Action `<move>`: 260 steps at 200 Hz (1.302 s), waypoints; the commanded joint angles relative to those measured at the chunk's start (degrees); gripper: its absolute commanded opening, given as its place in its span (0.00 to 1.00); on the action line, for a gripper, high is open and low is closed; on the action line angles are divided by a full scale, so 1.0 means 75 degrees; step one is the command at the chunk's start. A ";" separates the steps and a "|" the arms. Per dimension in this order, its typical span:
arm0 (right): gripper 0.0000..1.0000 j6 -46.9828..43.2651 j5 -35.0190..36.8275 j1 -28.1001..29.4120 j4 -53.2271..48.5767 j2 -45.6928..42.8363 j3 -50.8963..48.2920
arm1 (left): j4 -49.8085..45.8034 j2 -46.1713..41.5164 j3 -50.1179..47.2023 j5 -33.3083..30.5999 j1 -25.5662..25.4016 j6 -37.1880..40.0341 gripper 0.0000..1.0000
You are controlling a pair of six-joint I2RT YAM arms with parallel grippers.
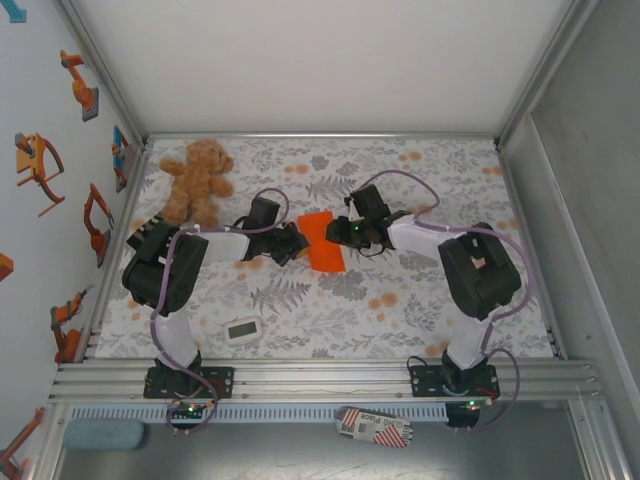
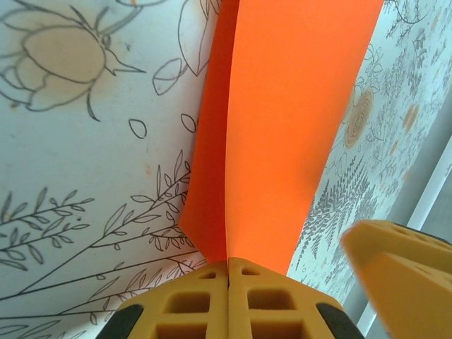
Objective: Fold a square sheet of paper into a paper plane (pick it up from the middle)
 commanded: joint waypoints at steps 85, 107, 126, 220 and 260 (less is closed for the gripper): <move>0.85 -0.3644 0.1642 0.0812 0.1841 -0.1751 -0.1984 | -0.0474 -0.0316 0.0186 0.0123 0.0217 -0.0398 0.04; 0.84 -0.4465 0.1546 0.1187 0.2818 -0.1743 -0.2485 | -0.0571 -0.0297 0.0302 0.0173 0.0270 -0.0427 0.04; 0.83 -0.5090 0.1506 0.1480 0.3496 -0.1670 -0.2781 | -0.0793 -0.0264 0.0440 0.0224 0.0304 -0.0347 0.04; 0.67 -0.6824 0.2408 0.2100 0.4373 -0.0431 -0.2597 | -0.1161 -0.0165 0.0692 0.0279 0.0339 -0.0264 0.04; 0.58 -0.6923 0.2832 0.2101 0.5131 -0.0347 -0.2738 | -0.1207 -0.0163 0.0689 0.0306 0.0337 -0.0252 0.05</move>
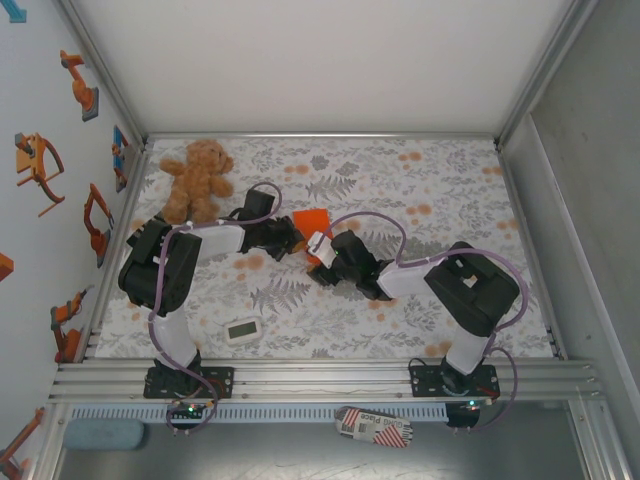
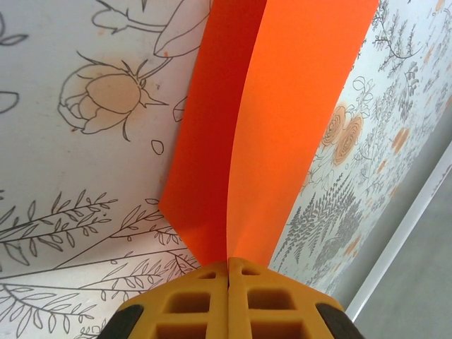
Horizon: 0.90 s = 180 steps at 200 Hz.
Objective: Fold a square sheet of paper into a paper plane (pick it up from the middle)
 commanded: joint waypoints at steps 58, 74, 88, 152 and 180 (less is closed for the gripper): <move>0.30 -0.0431 -0.0111 0.0035 0.0306 -0.0073 0.0065 | -0.0390 -0.0139 0.0186 0.0076 0.0048 0.0177 0.05; 0.26 -0.0386 -0.0192 0.0035 0.0244 -0.0092 0.0089 | -0.0394 -0.0128 0.0168 0.0073 0.0040 0.0174 0.05; 0.24 -0.0356 -0.0264 0.0034 0.0183 -0.0134 0.0109 | -0.0393 -0.0140 0.0139 0.0072 0.0047 0.0173 0.05; 0.00 -0.0015 -0.1057 0.0011 -0.0612 -0.0132 0.0312 | -0.1012 -0.0744 0.0058 -0.0321 0.0300 0.0574 0.32; 0.00 0.0601 -0.1547 0.0000 -0.0811 -0.0164 0.0327 | -0.1542 -0.1554 -0.0108 -0.0815 0.0669 0.1158 0.38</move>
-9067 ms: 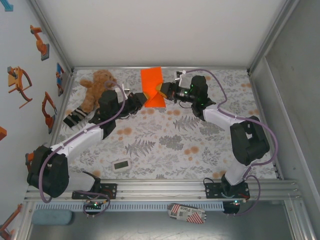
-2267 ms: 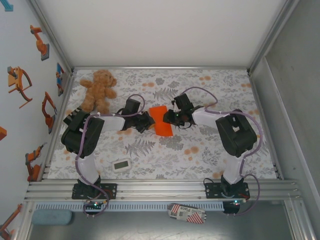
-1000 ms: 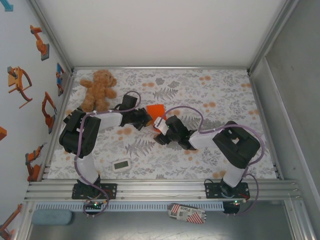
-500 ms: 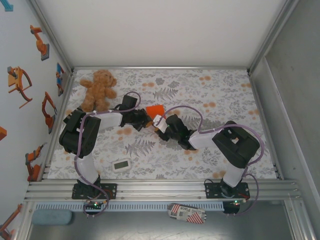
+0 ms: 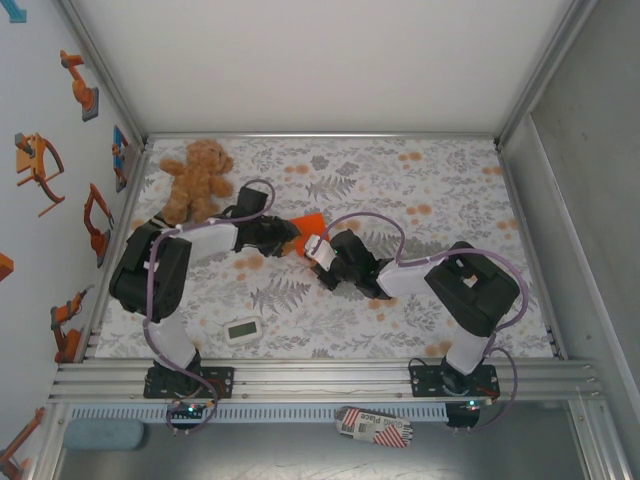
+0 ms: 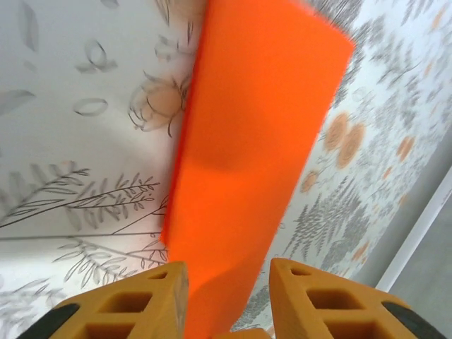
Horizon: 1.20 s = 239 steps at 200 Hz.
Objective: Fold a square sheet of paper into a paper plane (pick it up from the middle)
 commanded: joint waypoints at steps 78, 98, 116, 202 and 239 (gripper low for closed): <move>0.00 0.2530 -0.1108 -0.0042 -0.0194 -0.0063 0.0277 | -0.0813 0.0527 0.1077 -0.0287 -0.0160 0.1308 0.27; 0.00 0.2865 -0.1279 -0.0060 -0.0235 -0.0055 0.0324 | -0.1232 0.1053 0.1533 -0.0526 -0.0254 0.1533 0.22; 0.00 0.3107 -0.1443 -0.0104 -0.0305 0.0014 0.0374 | -0.1617 0.1375 0.1834 -0.0809 -0.0300 0.1718 0.19; 0.00 0.3815 -0.1656 -0.0373 -0.1187 0.0381 0.1019 | -0.2728 0.2063 0.2303 -0.1354 -0.0491 0.2332 0.14; 0.00 0.3843 -0.1228 -0.0417 -0.1727 0.0582 0.1297 | -0.2732 0.2182 0.2344 -0.1283 -0.0490 0.2419 0.13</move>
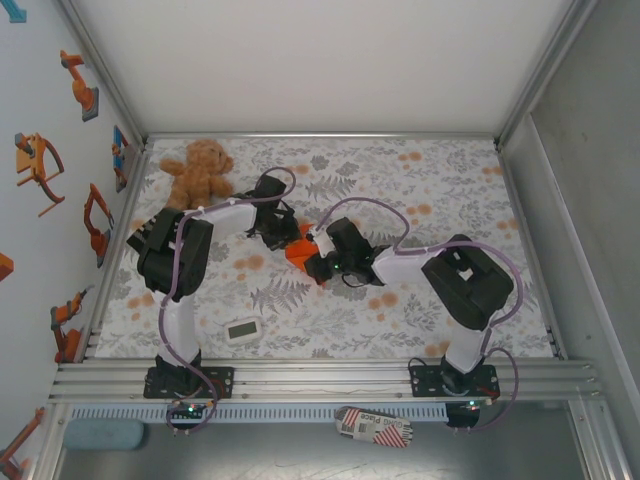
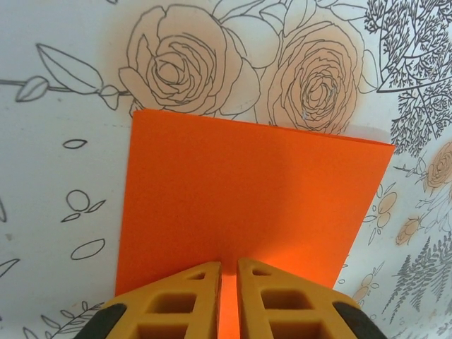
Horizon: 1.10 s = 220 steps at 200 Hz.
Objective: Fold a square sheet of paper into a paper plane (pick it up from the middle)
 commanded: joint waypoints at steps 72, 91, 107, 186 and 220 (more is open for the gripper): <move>0.00 0.0321 0.0636 -0.0155 -0.0653 0.0320 0.0337 | -0.0536 0.0347 0.0082 -0.0080 -0.0050 0.0372 0.13; 0.00 0.0316 0.0723 -0.0166 -0.0681 0.0318 0.0361 | -0.0558 0.0349 0.0094 -0.0074 -0.0044 0.0416 0.13; 0.00 0.0254 0.0737 -0.0178 -0.0783 0.0338 0.0449 | -0.0602 0.0392 0.0106 -0.0071 -0.0043 0.0471 0.13; 0.00 -0.0091 0.0479 -0.0207 -0.1265 0.0420 0.0787 | -0.0685 0.0498 0.0168 0.0005 -0.0054 0.0595 0.12; 0.00 -0.0008 0.0394 -0.0213 -0.1234 0.0508 0.0787 | -0.0676 0.0487 0.0161 0.0011 -0.0047 0.0607 0.12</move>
